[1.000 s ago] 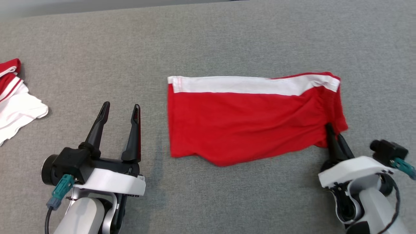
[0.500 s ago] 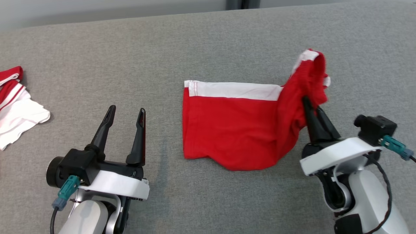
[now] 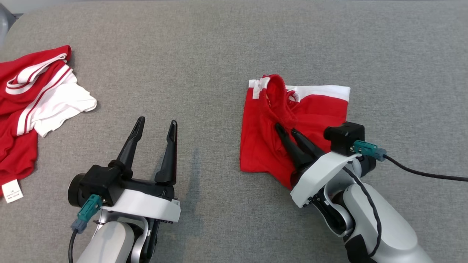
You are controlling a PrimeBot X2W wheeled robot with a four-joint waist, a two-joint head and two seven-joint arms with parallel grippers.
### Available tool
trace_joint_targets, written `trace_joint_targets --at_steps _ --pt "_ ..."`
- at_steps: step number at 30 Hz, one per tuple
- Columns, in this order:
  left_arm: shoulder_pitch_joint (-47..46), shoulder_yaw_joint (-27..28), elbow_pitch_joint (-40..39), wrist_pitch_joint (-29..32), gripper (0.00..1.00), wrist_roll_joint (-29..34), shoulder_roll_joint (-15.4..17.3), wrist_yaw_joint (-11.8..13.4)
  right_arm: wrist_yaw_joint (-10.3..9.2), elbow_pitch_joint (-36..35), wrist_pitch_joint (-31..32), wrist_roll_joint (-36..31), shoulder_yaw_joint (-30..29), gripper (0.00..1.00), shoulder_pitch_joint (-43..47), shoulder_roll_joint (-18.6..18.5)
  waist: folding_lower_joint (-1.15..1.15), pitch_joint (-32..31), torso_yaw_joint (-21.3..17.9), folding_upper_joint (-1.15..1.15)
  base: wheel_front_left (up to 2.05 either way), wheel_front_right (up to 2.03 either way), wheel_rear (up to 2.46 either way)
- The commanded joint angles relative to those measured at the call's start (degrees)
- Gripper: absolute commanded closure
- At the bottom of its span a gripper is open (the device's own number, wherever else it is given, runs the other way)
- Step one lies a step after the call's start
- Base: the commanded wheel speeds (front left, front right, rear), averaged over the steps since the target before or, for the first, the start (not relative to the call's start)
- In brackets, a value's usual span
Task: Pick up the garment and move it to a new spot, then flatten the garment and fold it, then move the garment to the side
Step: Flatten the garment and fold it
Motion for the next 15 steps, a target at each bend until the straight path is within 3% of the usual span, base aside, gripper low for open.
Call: trace_joint_targets --at_steps 1,9,15 --pt "-0.88 0.31 0.14 -0.32 0.0 -0.21 0.17 -0.24 -0.02 0.2 -0.69 -0.13 0.49 0.0 -0.85 -0.29 0.0 0.24 0.18 0.0 0.0 0.0 0.0" --pt "-0.46 0.89 0.96 -0.88 0.0 -0.33 0.42 0.27 -0.02 -2.03 -4.81 -2.2 4.62 0.0 -1.16 -0.34 0.0 -0.35 -1.64 0.0 0.0 0.0 0.0" --pt "0.38 1.62 1.42 -0.61 0.0 -0.64 1.21 0.92 -0.02 -7.52 -7.68 -6.41 -0.47 0.0 2.75 -0.33 0.0 -1.95 -3.82 0.0 0.0 0.0 0.0"
